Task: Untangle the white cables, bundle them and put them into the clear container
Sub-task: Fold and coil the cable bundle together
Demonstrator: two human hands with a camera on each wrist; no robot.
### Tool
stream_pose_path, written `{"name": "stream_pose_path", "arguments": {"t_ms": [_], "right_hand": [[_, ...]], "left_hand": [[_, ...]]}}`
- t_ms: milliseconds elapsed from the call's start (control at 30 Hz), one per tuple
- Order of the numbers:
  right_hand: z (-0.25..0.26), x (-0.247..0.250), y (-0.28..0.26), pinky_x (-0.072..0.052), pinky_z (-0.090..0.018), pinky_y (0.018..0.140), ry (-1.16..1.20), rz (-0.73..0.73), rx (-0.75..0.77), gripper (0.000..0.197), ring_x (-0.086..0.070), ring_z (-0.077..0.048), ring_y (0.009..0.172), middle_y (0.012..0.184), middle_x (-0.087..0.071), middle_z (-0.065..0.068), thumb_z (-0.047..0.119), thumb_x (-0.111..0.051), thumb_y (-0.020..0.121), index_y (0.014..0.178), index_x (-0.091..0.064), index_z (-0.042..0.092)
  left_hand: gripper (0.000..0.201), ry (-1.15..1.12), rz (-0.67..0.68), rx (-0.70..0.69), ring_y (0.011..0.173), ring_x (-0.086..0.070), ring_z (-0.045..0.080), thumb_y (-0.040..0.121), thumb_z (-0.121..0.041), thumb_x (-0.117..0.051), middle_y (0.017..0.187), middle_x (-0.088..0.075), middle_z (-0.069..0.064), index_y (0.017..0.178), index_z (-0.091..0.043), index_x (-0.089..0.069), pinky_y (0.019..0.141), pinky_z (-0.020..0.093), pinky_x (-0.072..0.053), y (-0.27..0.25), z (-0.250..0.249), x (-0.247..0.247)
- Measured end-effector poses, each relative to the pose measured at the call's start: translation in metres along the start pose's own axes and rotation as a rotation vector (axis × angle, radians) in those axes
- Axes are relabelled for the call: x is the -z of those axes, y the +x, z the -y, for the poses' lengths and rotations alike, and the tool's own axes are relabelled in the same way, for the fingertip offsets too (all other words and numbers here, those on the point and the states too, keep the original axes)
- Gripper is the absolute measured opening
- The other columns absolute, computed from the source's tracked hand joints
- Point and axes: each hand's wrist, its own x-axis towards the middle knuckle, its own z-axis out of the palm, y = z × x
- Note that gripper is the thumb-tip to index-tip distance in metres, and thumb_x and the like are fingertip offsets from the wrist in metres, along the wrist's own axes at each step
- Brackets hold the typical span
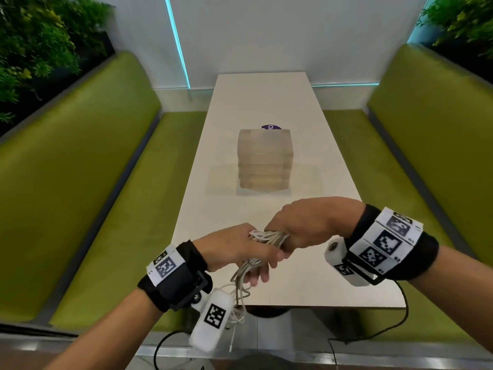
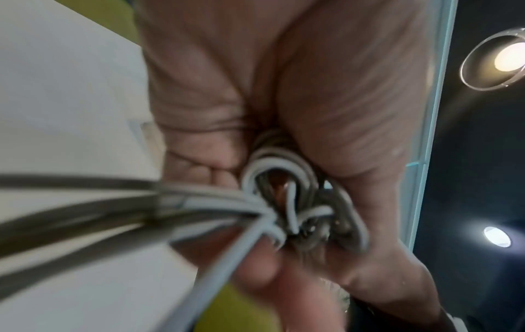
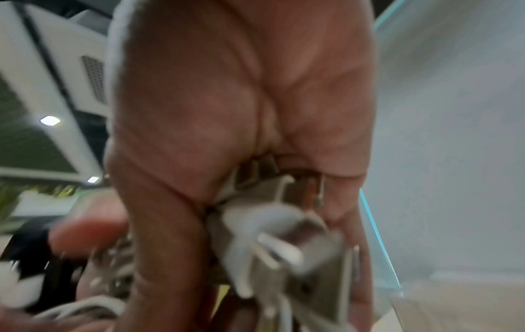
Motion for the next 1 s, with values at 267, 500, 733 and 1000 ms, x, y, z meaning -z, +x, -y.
{"name": "stream_pose_path", "arguments": {"t_ms": [267, 500, 733, 1000], "right_hand": [[-0.005, 0.0, 0.001, -0.04, -0.01, 0.074, 0.285, 0.331, 0.058, 0.034, -0.058, 0.008, 0.083, 0.107, -0.066, 0.018, 0.039, -0.069, 0.084, 0.117, -0.062, 0.038], [-0.008, -0.01, 0.001, -0.046, -0.02, 0.057, 0.418, 0.198, 0.096, 0.027, -0.057, -0.007, 0.062, 0.073, -0.066, 0.007, 0.013, -0.062, 0.086, 0.076, -0.07, 0.038], [-0.009, -0.023, 0.004, -0.051, -0.032, 0.056, 0.504, 0.12, 0.111, 0.015, -0.056, -0.021, 0.062, 0.072, -0.062, -0.006, 0.02, -0.062, 0.09, 0.096, -0.065, 0.034], [-0.007, -0.021, 0.006, -0.052, -0.044, 0.059, 0.442, 0.03, 0.121, 0.003, -0.057, -0.027, 0.06, 0.07, -0.062, -0.008, 0.028, -0.064, 0.089, 0.089, -0.067, 0.03]], "left_hand": [[0.027, 0.11, -0.023, -0.022, 0.04, -0.031, 0.018, 0.087, -0.028, -0.061, 0.045, -0.041, 0.002, 0.071, -0.007, -0.055, 0.039, 0.021, -0.026, 0.002, 0.002, -0.011], [0.03, 0.094, -0.026, -0.06, 0.044, -0.034, 0.02, 0.088, -0.033, -0.061, 0.055, -0.043, 0.007, 0.074, -0.007, -0.058, 0.041, 0.023, -0.025, -0.002, 0.007, -0.005], [0.032, 0.089, -0.004, -0.092, 0.045, -0.032, 0.019, 0.088, -0.037, -0.059, 0.052, -0.044, -0.002, 0.076, -0.007, -0.059, 0.042, 0.023, -0.024, 0.0, 0.013, 0.001], [0.043, 0.066, 0.008, -0.149, 0.043, -0.036, 0.013, 0.086, -0.051, -0.057, 0.054, -0.05, -0.005, 0.08, -0.009, -0.061, 0.043, 0.022, -0.029, 0.0, 0.016, 0.005]]}}
